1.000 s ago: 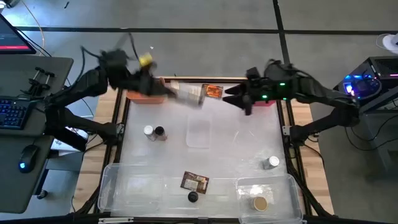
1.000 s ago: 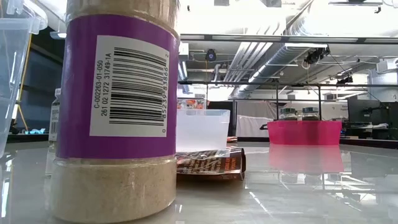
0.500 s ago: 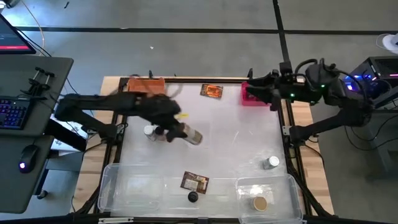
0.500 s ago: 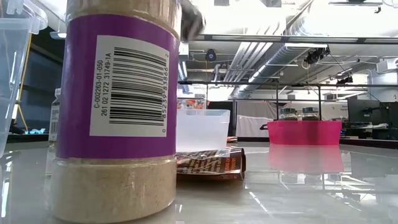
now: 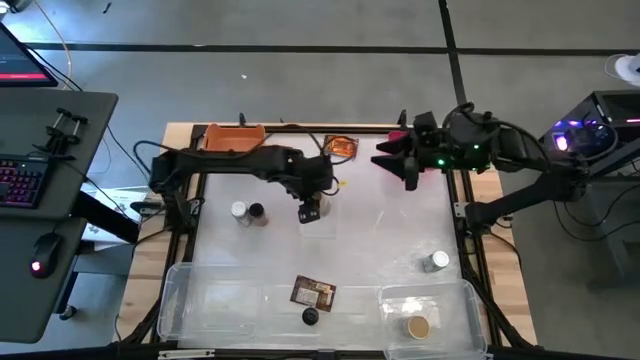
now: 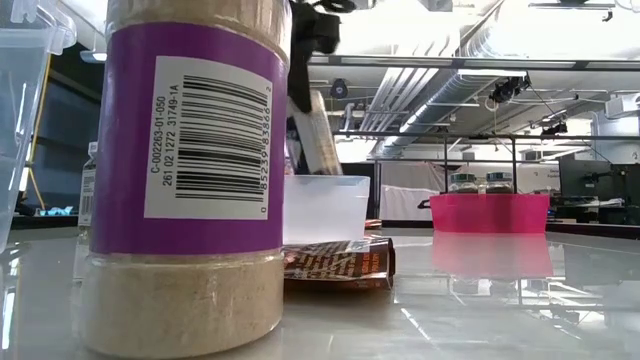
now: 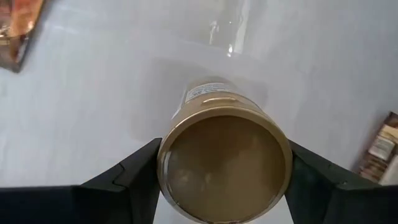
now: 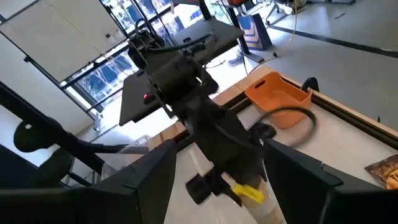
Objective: Sort spices by type
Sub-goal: Put the gold seasoning bottle into the right transparent bin
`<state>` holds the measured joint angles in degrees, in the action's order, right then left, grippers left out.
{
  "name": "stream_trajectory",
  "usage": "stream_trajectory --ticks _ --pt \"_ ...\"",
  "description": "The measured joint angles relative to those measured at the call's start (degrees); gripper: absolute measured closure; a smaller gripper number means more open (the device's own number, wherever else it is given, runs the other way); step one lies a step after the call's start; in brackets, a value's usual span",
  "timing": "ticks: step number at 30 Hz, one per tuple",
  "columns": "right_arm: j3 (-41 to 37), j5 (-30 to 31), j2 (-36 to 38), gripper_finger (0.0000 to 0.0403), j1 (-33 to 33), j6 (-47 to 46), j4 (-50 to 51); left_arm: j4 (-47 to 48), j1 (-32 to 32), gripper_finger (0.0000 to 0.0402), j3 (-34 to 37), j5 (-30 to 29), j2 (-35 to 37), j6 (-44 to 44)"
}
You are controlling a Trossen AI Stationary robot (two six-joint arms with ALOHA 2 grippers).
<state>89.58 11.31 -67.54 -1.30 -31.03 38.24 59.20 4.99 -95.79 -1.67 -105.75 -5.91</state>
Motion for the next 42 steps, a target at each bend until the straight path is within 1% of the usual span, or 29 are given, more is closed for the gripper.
stream_trajectory --ticks 3,6,8,12,14,17,21,24,27,32,34,37,38,40,42 --pt "0.0 0.0 -0.3 0.0167 0.0 0.0 0.0 -0.3 -0.2 0.0163 -2.4 0.1 -0.9 0.5" --pt "0.0 -0.2 -0.1 0.0167 -0.1 -0.3 0.0 -0.3 -0.5 0.0163 -4.1 0.6 0.9 0.3" --pt "0.0 -1.2 0.3 0.0167 -0.7 -2.1 0.6 0.3 -0.8 0.0163 -4.2 1.6 3.2 -0.2" --pt "0.0 -3.5 0.1 0.0167 -2.6 -3.0 2.7 -0.5 -2.0 0.0163 -4.5 2.4 10.8 0.4" --pt "0.0 -3.1 -0.6 0.0167 -3.8 -2.3 1.7 -0.9 -2.9 0.0163 -4.6 1.0 14.0 1.9" --pt "0.0 -2.9 -2.2 0.0167 -5.1 -0.5 -0.6 -0.9 -4.0 0.0163 -4.4 -1.6 16.1 3.7" --pt "0.0 -3.3 -5.3 0.0167 -5.2 1.4 -2.2 -1.6 -5.8 0.0163 -4.4 -2.3 16.4 4.2" --pt "0.0 -6.2 -8.0 0.0167 -5.2 5.0 -2.2 -1.9 -8.0 0.0163 -4.4 -2.2 16.2 7.6" --pt "0.0 -8.6 -10.9 0.0167 -5.2 9.0 -2.6 -3.1 -10.0 0.0163 -4.3 -4.0 16.0 9.7" --pt "0.0 -8.9 -13.8 0.0167 -5.2 6.0 -3.7 -3.0 -11.5 0.0163 -4.3 -7.4 16.1 10.7" --pt "0.0 -11.0 -13.7 0.0167 -4.7 5.5 -3.3 -3.1 -11.6 0.0163 -4.3 -7.5 15.1 9.8" --pt "0.0 -14.8 -11.6 0.0167 -4.0 4.2 -3.1 -4.0 -11.6 0.0163 -4.3 -7.4 12.7 9.6" --pt "0.0 -15.1 -10.3 0.0167 -3.9 4.0 -3.0 -5.1 -11.6 0.0163 -4.3 -7.1 11.7 9.7" --pt "0.0 -14.8 -7.8 0.0167 -3.8 4.0 -2.9 -9.2 -11.7 0.0163 -4.3 -4.2 9.0 10.0" --pt "0.0 -12.6 -5.4 0.0167 -3.8 4.0 -2.5 -13.6 -12.2 0.0163 -4.3 -0.7 6.0 10.0"
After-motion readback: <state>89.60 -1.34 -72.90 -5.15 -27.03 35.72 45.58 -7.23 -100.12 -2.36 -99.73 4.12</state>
